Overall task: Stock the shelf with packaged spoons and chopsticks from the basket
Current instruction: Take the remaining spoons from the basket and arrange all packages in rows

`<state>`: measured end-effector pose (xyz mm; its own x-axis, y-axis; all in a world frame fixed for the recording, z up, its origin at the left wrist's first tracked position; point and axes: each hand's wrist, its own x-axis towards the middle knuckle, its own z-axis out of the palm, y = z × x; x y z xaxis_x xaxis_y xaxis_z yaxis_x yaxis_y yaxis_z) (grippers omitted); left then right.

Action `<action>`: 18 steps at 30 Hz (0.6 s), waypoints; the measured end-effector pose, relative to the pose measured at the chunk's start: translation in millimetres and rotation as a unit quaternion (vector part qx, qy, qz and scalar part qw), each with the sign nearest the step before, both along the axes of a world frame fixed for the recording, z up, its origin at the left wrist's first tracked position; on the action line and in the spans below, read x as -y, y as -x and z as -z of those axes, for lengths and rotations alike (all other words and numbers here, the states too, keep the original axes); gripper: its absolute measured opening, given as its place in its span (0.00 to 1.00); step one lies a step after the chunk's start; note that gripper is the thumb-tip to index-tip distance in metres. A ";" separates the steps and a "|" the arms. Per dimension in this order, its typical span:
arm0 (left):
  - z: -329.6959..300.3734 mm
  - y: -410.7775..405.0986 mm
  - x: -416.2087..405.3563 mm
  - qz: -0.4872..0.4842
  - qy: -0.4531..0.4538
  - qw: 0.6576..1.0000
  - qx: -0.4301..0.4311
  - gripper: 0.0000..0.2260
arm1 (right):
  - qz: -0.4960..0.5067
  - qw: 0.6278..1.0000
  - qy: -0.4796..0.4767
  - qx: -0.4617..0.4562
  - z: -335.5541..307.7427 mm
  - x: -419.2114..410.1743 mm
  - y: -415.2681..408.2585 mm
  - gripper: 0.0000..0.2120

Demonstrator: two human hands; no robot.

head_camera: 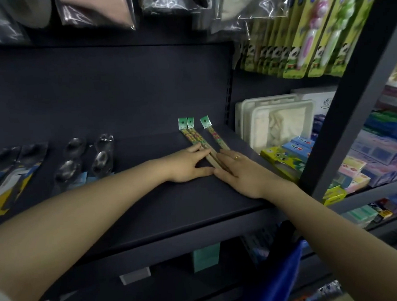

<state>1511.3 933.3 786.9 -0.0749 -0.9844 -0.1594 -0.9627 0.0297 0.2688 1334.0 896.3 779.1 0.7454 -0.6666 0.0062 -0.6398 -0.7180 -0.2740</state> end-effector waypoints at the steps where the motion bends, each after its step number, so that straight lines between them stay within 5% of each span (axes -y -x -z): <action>1: 0.5 2.0 2.7 0.006 0.001 1.000 -0.002 0.33 | 0.009 1.000 -0.002 0.000 0.1 1.9 2.2 0.30; 14: -6.3 13.0 17.1 0.013 0.040 0.999 0.014 0.34 | 0.074 0.997 -0.005 -0.017 3.2 22.1 -3.3 0.28; 18: -20.1 6.0 -4.8 0.015 0.064 0.995 0.078 0.26 | 0.093 0.995 0.011 -0.020 5.2 26.4 -7.9 0.27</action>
<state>1505.3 938.1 807.0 -0.0883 -0.9951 -0.0444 -0.9907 0.0831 0.1082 1341.9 869.9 774.0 0.6093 -0.7929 -0.0047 -0.7720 -0.5919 -0.2315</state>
